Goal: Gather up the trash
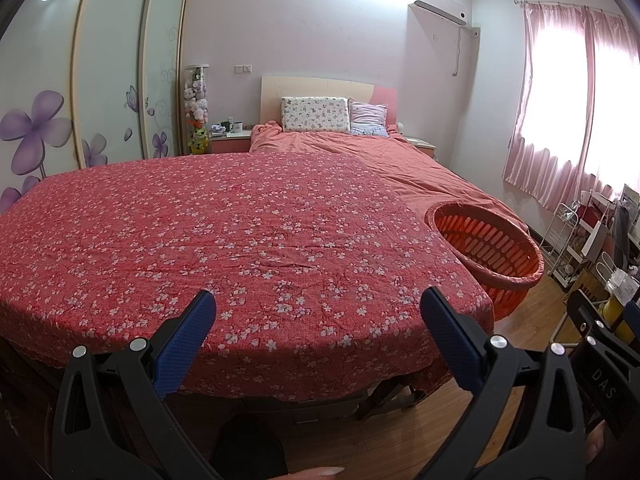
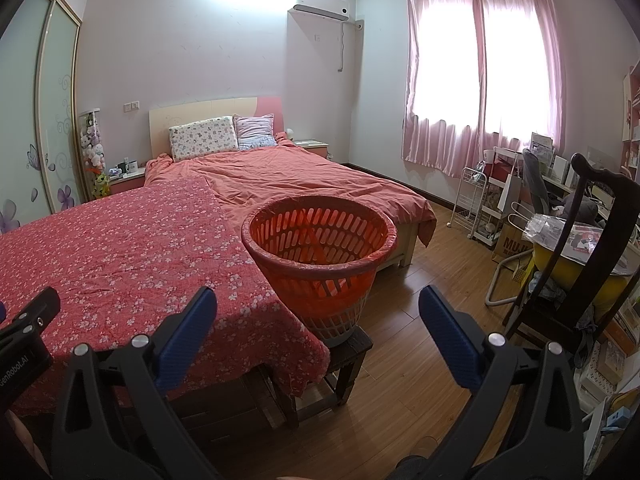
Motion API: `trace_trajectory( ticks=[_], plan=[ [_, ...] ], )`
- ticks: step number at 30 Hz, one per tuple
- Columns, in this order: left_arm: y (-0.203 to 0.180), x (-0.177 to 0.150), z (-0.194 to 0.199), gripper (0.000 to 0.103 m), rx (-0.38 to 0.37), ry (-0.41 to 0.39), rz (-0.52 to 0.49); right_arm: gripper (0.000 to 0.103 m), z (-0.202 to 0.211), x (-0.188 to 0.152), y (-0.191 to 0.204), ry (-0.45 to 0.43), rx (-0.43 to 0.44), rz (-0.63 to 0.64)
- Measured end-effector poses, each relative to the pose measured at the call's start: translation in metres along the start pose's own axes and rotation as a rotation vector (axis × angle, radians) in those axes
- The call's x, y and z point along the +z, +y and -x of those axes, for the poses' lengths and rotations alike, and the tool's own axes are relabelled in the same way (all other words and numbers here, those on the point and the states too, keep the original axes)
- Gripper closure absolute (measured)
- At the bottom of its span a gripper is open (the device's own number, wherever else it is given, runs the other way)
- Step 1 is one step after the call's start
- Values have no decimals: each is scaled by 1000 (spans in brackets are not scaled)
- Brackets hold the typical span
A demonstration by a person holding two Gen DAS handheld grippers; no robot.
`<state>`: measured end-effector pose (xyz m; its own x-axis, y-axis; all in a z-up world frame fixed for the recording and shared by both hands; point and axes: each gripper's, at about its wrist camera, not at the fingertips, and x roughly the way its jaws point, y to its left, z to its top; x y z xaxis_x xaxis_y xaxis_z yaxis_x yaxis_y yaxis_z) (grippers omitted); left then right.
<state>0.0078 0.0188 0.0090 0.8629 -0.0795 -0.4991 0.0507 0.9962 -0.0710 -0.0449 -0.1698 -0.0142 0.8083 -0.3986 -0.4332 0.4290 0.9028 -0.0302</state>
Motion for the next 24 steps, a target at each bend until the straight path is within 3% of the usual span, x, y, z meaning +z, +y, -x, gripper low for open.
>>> trace_trajectory(
  ticks=[24],
  plan=[
    [4, -1, 0, 2, 6, -2, -14, 4, 1, 1, 0, 1, 1, 0]
  ],
)
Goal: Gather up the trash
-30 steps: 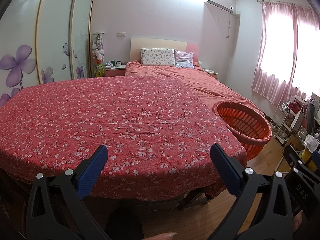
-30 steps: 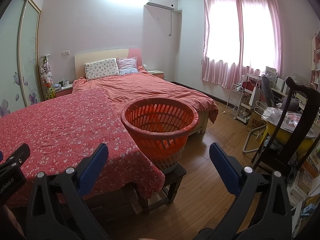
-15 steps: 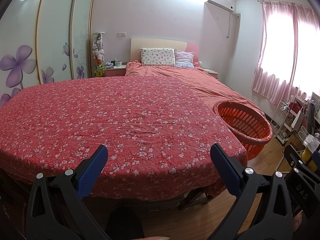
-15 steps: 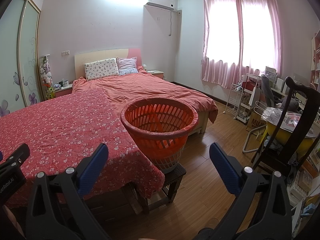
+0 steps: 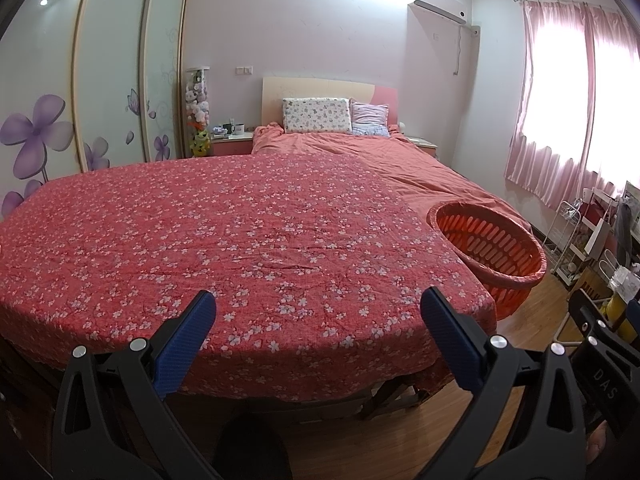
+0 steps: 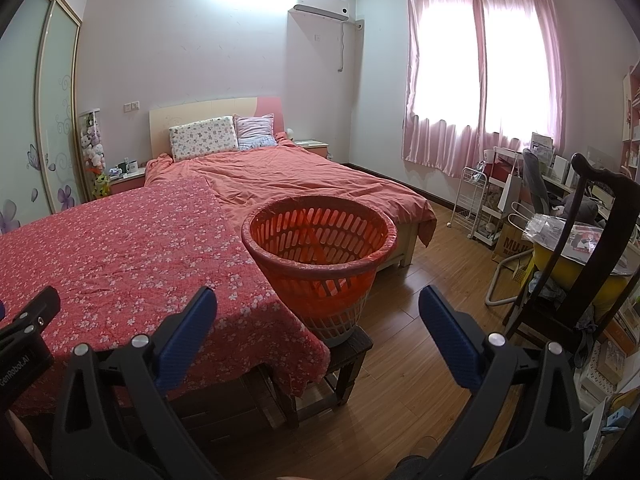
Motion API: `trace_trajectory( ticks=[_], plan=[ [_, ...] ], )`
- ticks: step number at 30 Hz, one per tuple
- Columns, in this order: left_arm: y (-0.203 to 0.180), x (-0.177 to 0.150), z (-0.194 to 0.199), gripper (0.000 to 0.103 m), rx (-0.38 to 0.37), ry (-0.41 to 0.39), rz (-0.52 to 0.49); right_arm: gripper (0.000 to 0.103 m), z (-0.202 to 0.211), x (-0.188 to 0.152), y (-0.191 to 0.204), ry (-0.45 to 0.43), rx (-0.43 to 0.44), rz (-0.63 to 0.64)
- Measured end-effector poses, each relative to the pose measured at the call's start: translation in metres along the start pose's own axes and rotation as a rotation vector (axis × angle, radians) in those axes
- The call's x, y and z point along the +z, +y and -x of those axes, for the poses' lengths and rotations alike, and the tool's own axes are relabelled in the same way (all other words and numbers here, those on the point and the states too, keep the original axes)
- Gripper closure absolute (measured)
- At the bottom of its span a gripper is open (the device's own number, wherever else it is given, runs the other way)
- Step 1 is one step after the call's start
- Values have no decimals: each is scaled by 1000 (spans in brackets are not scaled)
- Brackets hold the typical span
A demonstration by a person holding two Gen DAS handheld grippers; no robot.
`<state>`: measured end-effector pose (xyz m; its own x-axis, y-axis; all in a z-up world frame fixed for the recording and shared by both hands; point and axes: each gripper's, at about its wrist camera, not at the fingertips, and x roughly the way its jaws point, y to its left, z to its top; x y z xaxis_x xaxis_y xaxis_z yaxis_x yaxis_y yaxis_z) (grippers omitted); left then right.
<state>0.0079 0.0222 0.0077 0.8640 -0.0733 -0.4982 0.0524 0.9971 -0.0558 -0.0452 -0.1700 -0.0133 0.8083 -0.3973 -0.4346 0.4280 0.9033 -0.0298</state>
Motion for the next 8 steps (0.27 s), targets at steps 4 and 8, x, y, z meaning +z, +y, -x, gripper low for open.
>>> trace_trajectory(
  ticks=[4, 8],
  plan=[
    [1, 0, 0, 2, 1, 0, -3, 4, 0, -1, 0, 0, -1, -1],
    [1, 1, 0, 2, 3, 1, -4, 4, 0, -1, 0, 0, -1, 0]
  ],
)
